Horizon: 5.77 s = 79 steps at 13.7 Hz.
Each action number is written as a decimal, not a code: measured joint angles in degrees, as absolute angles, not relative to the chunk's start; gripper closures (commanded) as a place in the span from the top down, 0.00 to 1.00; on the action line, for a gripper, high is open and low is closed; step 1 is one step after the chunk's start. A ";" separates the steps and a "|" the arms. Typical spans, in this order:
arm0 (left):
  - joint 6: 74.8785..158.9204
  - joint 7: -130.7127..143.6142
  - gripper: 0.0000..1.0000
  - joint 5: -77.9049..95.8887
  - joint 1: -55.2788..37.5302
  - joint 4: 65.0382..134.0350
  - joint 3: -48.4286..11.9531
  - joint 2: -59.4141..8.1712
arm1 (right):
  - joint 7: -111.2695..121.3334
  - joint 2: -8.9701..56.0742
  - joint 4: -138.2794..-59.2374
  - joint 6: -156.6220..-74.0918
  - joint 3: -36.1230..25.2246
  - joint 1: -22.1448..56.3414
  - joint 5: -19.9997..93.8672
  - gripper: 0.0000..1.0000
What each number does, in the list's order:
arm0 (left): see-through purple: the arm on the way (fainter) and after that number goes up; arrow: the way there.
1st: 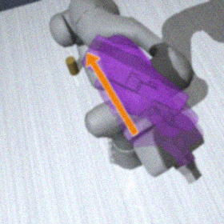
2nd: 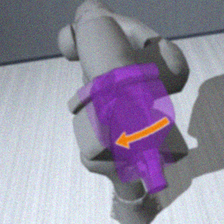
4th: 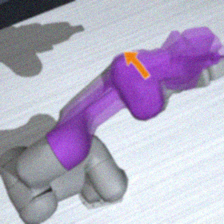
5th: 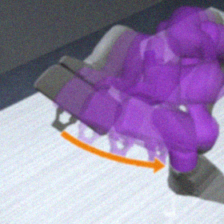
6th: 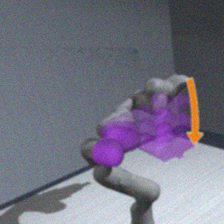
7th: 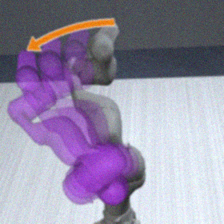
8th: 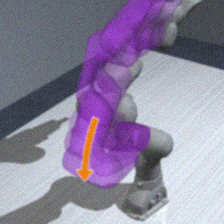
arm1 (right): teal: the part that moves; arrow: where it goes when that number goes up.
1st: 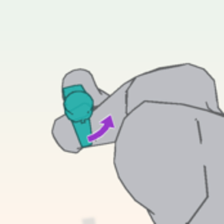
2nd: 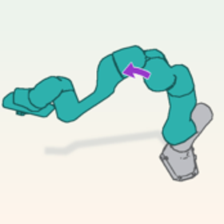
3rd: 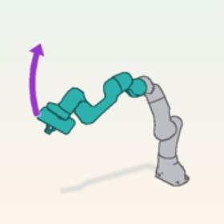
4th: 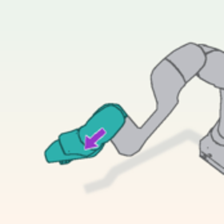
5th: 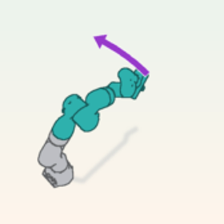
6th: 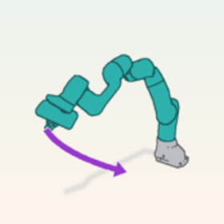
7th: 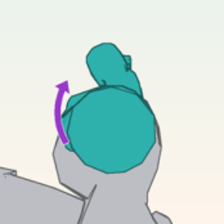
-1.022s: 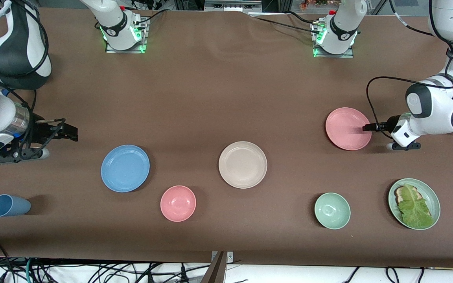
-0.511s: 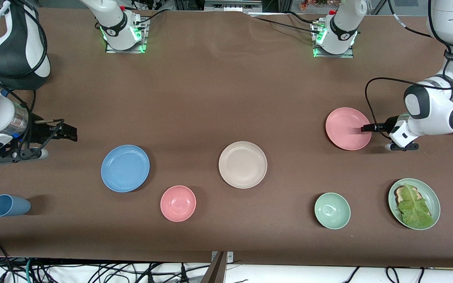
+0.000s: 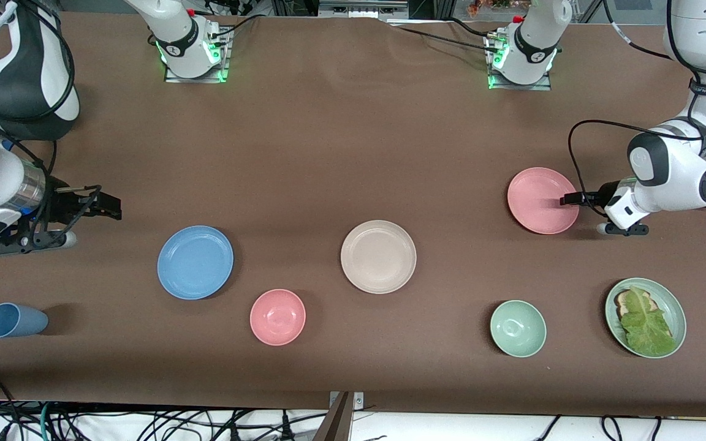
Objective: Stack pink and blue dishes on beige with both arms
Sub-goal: 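Grasp the pink plate rim with the left gripper, then grasp the blue plate rim with the right gripper, then carry the pink plate over the beige plate while the right gripper lifts the blue plate, then release the pink plate onto beige while the right gripper lifts the blue plate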
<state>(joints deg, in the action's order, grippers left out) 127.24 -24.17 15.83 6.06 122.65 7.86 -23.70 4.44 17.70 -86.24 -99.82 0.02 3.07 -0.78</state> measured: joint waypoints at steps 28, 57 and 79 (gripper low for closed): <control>127.58 -40.13 0.37 23.21 5.44 122.87 8.36 -23.99 | 4.42 36.13 -86.45 -121.08 0.44 2.89 -0.75 1.00; 113.64 -21.50 0.00 23.22 -3.23 104.77 2.90 -22.34 | 4.46 37.65 -86.87 -119.46 0.42 1.78 -0.29 0.00; 132.15 15.56 0.00 23.24 -26.25 95.47 -0.43 -36.97 | -5.56 37.03 -72.77 -105.85 0.87 9.76 2.00 0.00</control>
